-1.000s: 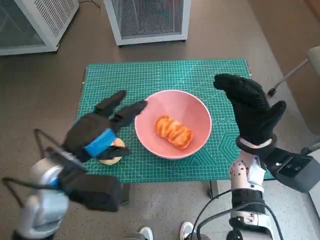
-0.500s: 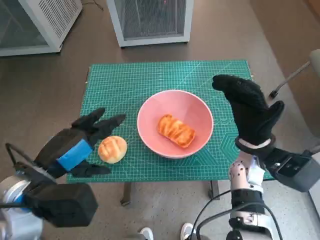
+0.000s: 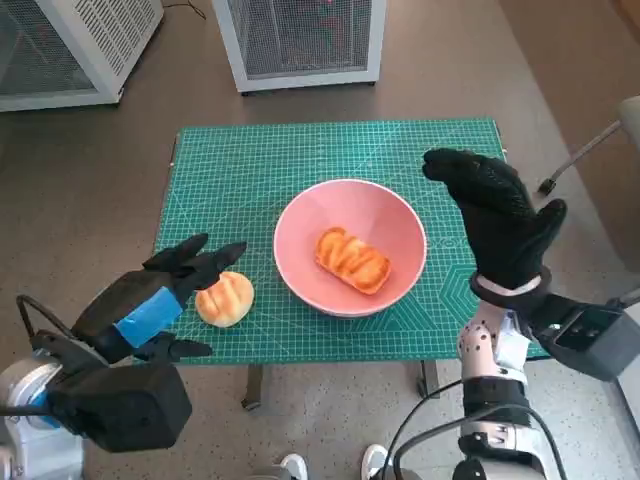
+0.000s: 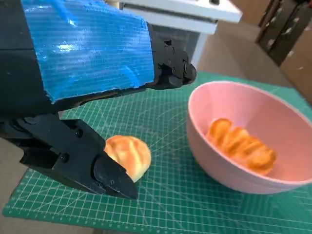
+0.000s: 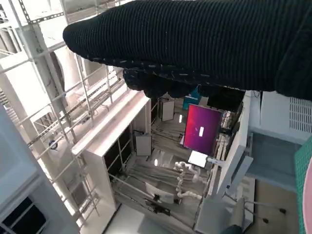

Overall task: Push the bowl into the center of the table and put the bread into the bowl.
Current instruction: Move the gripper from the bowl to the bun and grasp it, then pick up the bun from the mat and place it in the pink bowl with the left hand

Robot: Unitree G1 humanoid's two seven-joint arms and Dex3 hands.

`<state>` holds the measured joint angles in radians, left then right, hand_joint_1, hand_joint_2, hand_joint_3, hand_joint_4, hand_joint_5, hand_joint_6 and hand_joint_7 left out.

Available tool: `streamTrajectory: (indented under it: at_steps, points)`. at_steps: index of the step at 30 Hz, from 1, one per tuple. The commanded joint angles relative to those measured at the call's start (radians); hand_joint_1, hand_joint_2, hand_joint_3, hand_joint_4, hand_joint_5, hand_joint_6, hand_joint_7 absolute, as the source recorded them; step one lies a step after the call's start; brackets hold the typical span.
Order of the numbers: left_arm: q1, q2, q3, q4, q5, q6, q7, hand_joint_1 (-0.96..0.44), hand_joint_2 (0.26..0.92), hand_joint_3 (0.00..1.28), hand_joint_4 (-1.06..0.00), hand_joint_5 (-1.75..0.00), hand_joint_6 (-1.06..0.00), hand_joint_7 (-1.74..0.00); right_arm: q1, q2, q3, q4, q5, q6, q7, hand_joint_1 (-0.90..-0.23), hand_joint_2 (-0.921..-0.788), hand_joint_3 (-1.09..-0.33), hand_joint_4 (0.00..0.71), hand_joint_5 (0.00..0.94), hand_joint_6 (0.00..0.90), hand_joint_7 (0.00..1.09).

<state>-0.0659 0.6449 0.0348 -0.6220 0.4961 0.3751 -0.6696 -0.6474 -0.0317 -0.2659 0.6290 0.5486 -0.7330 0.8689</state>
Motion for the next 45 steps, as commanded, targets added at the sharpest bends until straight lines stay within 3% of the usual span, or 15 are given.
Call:
streamTrajectory:
  at_steps: [1,10,16,22,25,27,29,30,32,34,39,45]
  points:
    - [-0.006,0.007,-0.045,0.050,0.037,-0.009,0.031,0.14,0.738,0.01,-0.07,0.00,-0.19,0.00,0.005,0.001,0.002,0.016,0.003,0.013,0.007,-0.578,-0.921,-0.588,0.357,0.001,0.035,0.70]
    - [-0.068,-0.025,-0.149,0.215,0.130,-0.003,0.113,0.12,0.739,0.01,-0.12,-0.02,-0.24,-0.02,0.008,0.002,0.004,0.012,0.003,0.017,0.009,-0.581,-0.921,-0.593,0.356,0.000,0.030,0.71]
    - [-0.123,-0.055,-0.214,0.375,0.190,-0.009,0.186,0.10,0.749,0.01,-0.22,-0.03,-0.31,-0.03,0.010,0.002,0.005,0.009,0.001,0.017,0.007,-0.581,-0.921,-0.594,0.355,0.000,0.028,0.71]
    - [-0.180,-0.079,-0.266,0.551,0.216,-0.037,0.260,0.10,0.788,0.03,-0.38,-0.03,-0.43,-0.04,0.009,0.004,0.006,0.011,0.001,0.017,0.006,-0.581,-0.921,-0.594,0.355,0.000,0.027,0.71]
    - [-0.217,-0.078,-0.297,0.675,0.225,-0.081,0.301,0.10,0.821,0.04,-0.50,-0.05,-0.55,-0.08,0.010,0.006,0.007,0.011,0.000,0.014,0.005,-0.581,-0.921,-0.594,0.356,0.000,0.026,0.72]
    - [-0.230,-0.071,-0.310,0.722,0.227,-0.106,0.317,0.09,0.845,0.04,-0.62,-0.09,-0.66,-0.12,0.012,0.007,0.008,0.009,-0.001,0.013,0.004,-0.579,-0.921,-0.594,0.356,0.000,0.026,0.72]
    - [-0.238,-0.062,-0.318,0.747,0.229,-0.127,0.327,0.08,0.863,0.04,-0.74,-0.14,-0.74,-0.18,0.015,0.008,0.009,0.006,-0.002,0.011,0.002,-0.579,-0.921,-0.596,0.356,0.000,0.025,0.72]
    - [-0.241,-0.057,-0.320,0.755,0.228,-0.136,0.331,0.05,0.884,0.06,-0.72,-0.50,-0.67,-0.57,0.015,0.008,0.010,0.005,-0.003,0.011,0.002,-0.580,-0.921,-0.598,0.356,0.000,0.025,0.72]
    - [-0.237,-0.047,-0.315,0.739,0.223,-0.146,0.330,0.03,0.902,0.08,-0.70,-0.82,-0.62,-0.89,0.017,0.009,0.010,0.002,-0.004,0.010,0.000,-0.582,-0.921,-0.601,0.356,0.000,0.025,0.72]
    - [-0.229,-0.039,-0.306,0.718,0.213,-0.154,0.329,0.01,0.911,0.08,-0.70,-1.02,-0.61,-1.08,0.019,0.009,0.010,-0.001,-0.005,0.009,-0.002,-0.584,-0.921,-0.604,0.356,0.000,0.024,0.72]
    - [-0.208,-0.023,-0.267,0.639,0.180,-0.154,0.306,0.00,0.915,0.08,-0.69,-1.13,-0.62,-1.18,0.019,0.006,0.008,0.002,-0.009,0.004,-0.005,-0.583,-0.921,-0.614,0.355,0.000,0.021,0.73]
    - [-0.180,-0.006,-0.208,0.485,0.127,-0.121,0.233,0.00,0.916,0.07,-0.70,-1.14,-0.62,-1.19,0.022,0.006,0.008,0.001,-0.011,0.001,-0.006,-0.590,-0.921,-0.615,0.357,0.001,0.022,0.73]
